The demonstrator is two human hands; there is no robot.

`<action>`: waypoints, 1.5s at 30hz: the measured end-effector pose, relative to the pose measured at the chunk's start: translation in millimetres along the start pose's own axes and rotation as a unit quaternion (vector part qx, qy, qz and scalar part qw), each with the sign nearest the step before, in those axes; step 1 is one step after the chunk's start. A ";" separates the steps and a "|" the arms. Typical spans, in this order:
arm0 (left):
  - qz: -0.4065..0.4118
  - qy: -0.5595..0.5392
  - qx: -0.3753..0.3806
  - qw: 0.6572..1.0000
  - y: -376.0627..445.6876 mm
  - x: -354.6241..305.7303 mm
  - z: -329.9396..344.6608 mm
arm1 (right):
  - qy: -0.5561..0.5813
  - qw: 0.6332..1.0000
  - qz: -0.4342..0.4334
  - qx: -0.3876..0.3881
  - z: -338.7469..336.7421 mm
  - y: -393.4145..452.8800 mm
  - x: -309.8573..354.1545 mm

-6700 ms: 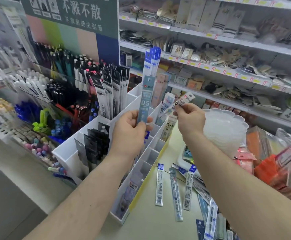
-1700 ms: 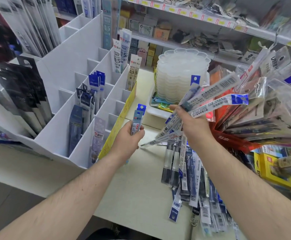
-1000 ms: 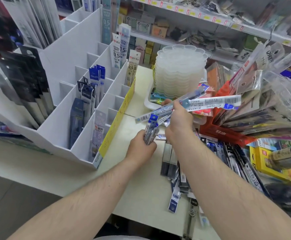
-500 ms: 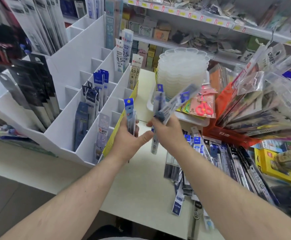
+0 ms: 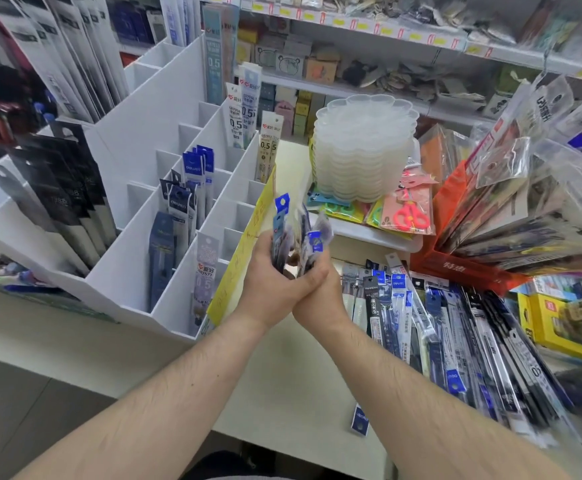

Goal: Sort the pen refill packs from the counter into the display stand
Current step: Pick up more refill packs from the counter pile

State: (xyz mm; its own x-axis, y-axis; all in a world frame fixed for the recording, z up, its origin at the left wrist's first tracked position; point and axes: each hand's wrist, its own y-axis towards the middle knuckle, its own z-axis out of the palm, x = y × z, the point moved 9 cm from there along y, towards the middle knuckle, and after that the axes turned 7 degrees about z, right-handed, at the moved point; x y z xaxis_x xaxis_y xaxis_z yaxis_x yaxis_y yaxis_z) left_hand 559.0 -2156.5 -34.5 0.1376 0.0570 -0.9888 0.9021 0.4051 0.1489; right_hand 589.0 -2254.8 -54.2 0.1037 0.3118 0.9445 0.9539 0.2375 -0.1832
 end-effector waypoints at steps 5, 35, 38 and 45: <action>-0.031 0.017 0.033 0.999 -7.7 22.7 1.1 | -0.048 0.999 -0.017 0.015 6.8 -11.2 -19.2; 0.092 0.210 0.060 0.971 11.7 6.3 14.0 | -0.113 0.961 -0.208 -0.145 -39.2 -26.6 94.9; 0.062 0.184 0.051 0.980 8.9 23.1 11.6 | -0.002 0.977 -0.121 -0.176 -72.7 -11.3 101.1; 0.021 0.103 -0.013 0.994 19.8 17.4 -4.7 | 0.029 0.978 -0.084 -0.190 -105.0 3.2 87.8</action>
State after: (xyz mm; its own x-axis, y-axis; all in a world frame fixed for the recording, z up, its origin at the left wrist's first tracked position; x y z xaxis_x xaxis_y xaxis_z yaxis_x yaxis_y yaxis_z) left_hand 577.4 -2143.2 -48.8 0.0859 0.2585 -0.9622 0.8864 0.4211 0.1922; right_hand 630.7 -2323.2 56.7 -0.0588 0.2416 0.9686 0.9934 -0.0818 0.0808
